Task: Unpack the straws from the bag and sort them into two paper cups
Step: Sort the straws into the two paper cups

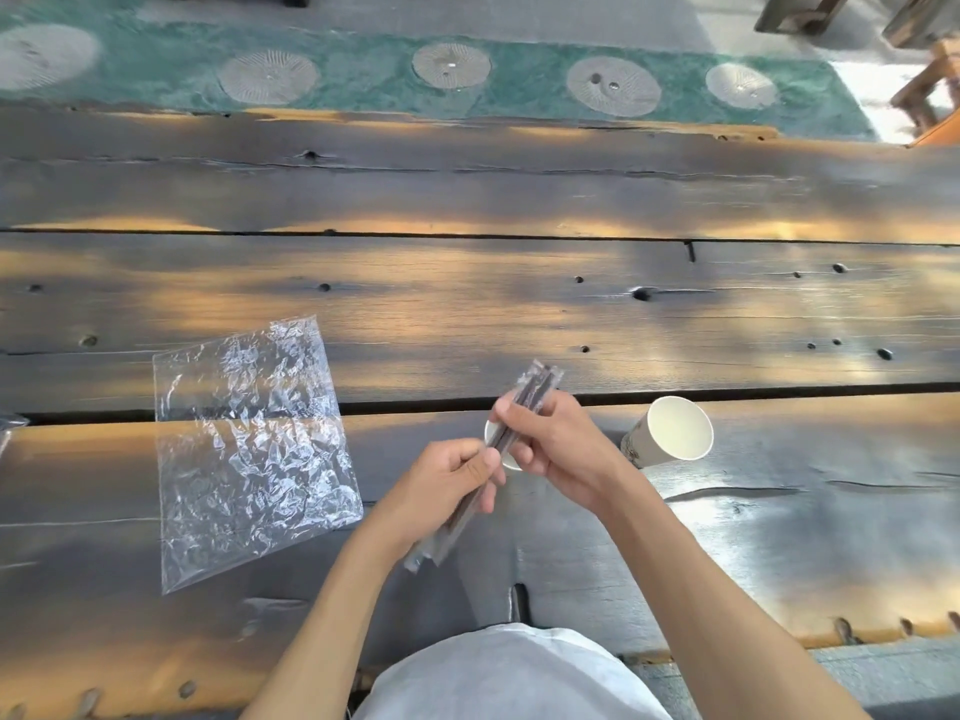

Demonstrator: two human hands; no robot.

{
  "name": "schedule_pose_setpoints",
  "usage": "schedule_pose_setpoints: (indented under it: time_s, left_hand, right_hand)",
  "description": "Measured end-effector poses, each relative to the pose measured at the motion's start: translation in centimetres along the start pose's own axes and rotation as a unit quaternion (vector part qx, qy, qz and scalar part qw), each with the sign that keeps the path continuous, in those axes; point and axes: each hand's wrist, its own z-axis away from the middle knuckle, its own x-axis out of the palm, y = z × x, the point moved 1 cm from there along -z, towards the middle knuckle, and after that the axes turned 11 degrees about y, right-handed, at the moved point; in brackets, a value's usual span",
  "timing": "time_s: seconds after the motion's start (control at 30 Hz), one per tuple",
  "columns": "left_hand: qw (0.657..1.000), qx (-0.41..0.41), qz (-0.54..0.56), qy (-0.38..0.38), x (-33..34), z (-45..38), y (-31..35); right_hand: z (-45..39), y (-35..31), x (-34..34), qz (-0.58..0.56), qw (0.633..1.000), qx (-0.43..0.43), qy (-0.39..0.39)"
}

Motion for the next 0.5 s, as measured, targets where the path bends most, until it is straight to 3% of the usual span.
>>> schedule_pose_setpoints:
  time_s: [0.13,0.33,0.5]
  left_hand:
    - [0.990,-0.072,0.103,0.069,0.8,0.1,-0.3]
    - [0.927,-0.131,0.219,0.274,2.6,-1.8,1.4]
    - [0.908,-0.124,0.209,0.341,4.6,-3.4,1.9]
  right_hand:
    - [0.4,-0.6,-1.7,-0.115,0.988,-0.040,0.093]
    - [1.9,0.2,-2.4,-0.185,0.977,-0.050,0.091]
    - [2.6,0.5,-3.4,-0.212,0.969,-0.049,0.112]
